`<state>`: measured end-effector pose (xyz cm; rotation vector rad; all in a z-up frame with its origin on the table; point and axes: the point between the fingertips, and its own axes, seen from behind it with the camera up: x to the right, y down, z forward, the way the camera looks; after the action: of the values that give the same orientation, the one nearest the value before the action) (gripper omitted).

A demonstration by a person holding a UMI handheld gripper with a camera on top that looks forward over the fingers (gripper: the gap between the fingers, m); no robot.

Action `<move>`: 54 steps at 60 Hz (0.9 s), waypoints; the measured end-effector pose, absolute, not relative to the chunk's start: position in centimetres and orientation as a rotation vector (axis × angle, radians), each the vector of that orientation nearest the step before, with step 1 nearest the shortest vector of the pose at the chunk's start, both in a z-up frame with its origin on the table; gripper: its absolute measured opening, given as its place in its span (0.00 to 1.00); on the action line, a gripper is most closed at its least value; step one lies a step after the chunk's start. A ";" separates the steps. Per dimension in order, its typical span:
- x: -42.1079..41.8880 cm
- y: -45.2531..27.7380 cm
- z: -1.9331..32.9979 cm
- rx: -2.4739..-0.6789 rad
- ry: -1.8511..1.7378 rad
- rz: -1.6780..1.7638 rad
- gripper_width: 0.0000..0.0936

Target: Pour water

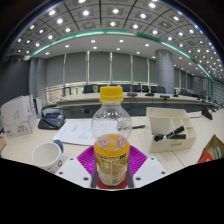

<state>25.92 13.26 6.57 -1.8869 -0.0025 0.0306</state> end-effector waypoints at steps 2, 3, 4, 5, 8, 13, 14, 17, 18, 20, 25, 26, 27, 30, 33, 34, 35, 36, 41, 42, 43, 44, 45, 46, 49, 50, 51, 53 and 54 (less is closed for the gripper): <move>26.0 13.4 6.5 -1.883 0.004 0.035 0.48; 26.0 13.4 6.5 -1.883 0.006 0.038 0.50; 26.1 13.4 6.5 -1.884 0.008 0.039 0.51; 26.1 13.4 6.5 -1.887 0.010 0.040 0.53; 26.1 13.2 6.3 -1.909 0.014 0.049 0.57; 25.9 12.4 5.6 -1.975 0.019 0.058 0.89; 25.9 12.1 5.7 -1.984 0.020 0.058 0.93; 26.1 11.4 5.8 -2.007 0.029 0.042 0.88; 26.1 11.1 6.0 -2.012 0.034 0.034 0.89; 26.2 10.3 6.4 -2.026 0.038 0.019 0.93; 26.7 8.0 7.8 -2.050 0.060 -0.024 0.92; 26.6 7.4 8.0 -2.056 0.067 -0.031 0.92; 26.5 6.7 8.3 -2.061 0.070 -0.034 0.92; 25.6 4.6 9.3 -2.078 0.078 -0.023 0.92; 25.0 2.6 10.2 -2.098 0.086 -0.015 0.92; 24.7 1.4 10.7 -2.101 0.085 -0.011 0.92; 24.4 0.5 11.0 -2.109 0.082 -0.014 0.92; 24.3 -0.4 11.2 -2.121 0.079 -0.021 0.92; 23.4 -5.2 12.6 -2.163 0.068 -0.056 0.92; 23.2 -6.0 12.8 -2.166 0.067 -0.060 0.92; 23.0 -7.0 13.2 -2.170 0.065 -0.063 0.92; 22.7 -7.9 13.5 -2.175 0.063 -0.064 0.92; 22.4 -9.0 13.8 -2.184 0.060 -0.064 0.92; 22.0 -10.1 14.0 -2.196 0.057 -0.063 0.92; 20.9 -13.1 14.9 -2.222 0.041 -0.054 0.92; 20.5 -14.0 15.3 -2.222 0.030 -0.050 0.92; 20.2 -14.6 15.5 -2.223 0.021 -0.048 0.92; 19.7 -16.5 16.1 -2.230 0.004 -0.053 0.92; 19.4 -17.3 16.3 -2.233 -0.009 -0.056 0.91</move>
<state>19.39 -17.28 16.31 -2.2328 -0.0088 -0.0555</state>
